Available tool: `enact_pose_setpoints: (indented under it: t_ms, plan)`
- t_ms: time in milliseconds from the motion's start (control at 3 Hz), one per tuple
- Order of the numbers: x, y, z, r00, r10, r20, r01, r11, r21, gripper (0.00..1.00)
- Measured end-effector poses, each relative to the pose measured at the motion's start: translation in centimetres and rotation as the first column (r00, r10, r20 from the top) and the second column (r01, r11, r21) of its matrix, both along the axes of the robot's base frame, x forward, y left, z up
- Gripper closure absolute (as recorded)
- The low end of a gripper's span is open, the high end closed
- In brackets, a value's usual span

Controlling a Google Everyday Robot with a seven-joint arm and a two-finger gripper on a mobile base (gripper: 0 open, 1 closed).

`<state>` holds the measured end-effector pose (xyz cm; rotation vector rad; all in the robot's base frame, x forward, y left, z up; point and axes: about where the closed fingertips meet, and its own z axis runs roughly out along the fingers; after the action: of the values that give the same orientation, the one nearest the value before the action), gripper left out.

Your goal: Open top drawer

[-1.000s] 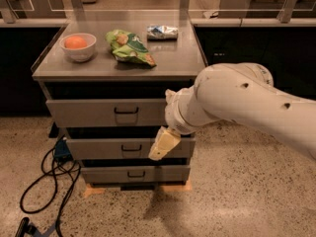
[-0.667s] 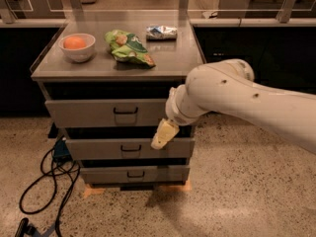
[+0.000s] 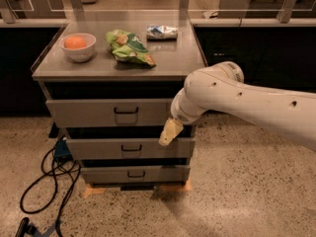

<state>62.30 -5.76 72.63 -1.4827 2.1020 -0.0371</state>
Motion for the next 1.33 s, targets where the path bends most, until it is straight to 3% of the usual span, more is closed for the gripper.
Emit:
enact_pose_setpoints:
  t_ms: [333,1000,1333]
  plan:
    - [0.6,0.1,-0.8,0.9998,-0.001,-0.02,0.001,1.0,0.019,0.0]
    - [8.2,1.1,-6.8,0.9958,-0.068,-0.062,0.074,0.993,0.097,0.0]
    - [8.3,1.2,-6.8,0.9957,-0.068,-0.064,0.074,0.993,0.098,0.0]
